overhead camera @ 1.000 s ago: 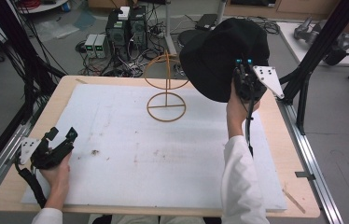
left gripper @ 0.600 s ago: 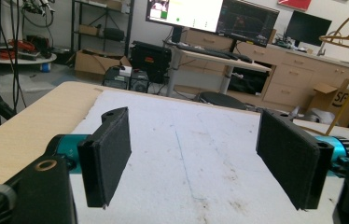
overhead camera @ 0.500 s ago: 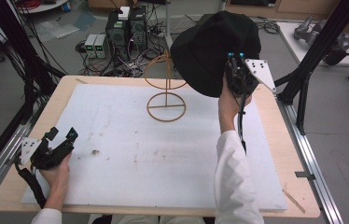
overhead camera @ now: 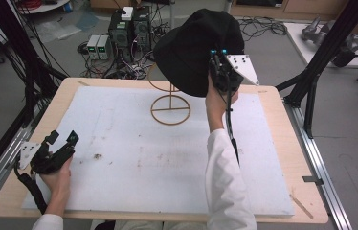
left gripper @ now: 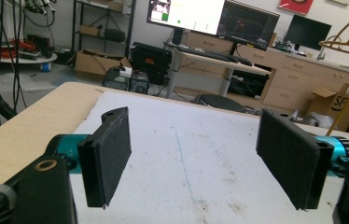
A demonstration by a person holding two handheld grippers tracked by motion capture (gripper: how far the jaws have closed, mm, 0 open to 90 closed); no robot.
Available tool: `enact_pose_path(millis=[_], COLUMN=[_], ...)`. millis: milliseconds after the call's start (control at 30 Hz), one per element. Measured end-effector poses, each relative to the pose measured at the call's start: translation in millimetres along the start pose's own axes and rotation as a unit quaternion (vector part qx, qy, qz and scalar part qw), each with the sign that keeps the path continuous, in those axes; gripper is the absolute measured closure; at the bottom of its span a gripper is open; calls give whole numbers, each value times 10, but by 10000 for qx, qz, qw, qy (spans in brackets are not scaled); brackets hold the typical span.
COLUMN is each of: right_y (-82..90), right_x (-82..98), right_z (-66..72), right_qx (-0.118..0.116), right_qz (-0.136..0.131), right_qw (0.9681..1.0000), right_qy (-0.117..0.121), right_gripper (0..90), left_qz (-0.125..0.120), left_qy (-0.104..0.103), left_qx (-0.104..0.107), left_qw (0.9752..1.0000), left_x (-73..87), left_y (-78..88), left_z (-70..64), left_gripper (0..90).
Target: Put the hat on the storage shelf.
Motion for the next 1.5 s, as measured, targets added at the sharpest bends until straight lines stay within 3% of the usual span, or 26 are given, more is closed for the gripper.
enact_pose_path(millis=[267, 800, 1333, 1500], right_y=[-126, -289, -382, -369], right_x=[123, 355, 664, 710], right_z=[289, 670, 759, 752], right_qx=[-224, -479, -539, -555], right_qz=[132, 386, 777, 843], right_qw=[9996, 9979, 9952, 9948], right_qy=[84, 191, 230, 125], right_gripper=[861, 863, 863, 863], left_qz=[-20, -31, 5, 5], left_qy=[112, 169, 212, 228], left_qx=[-81, -108, -75, -71], left_qw=[9999, 9998, 9997, 9997], left_x=[-9, -12, 1, 1], left_y=[38, 71, 68, 68], left_z=[87, 127, 132, 131], left_gripper=[265, 265, 266, 266])
Point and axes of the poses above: each handheld gripper's, and its own axes: y roughly backward along the jaws, x roughly out of its underside, z roughly to its left, the point moved 8 cm from there along -y, roughly forward along the jaws, and after that the axes turned 2 degrees about -y, right-handed, at the moved point
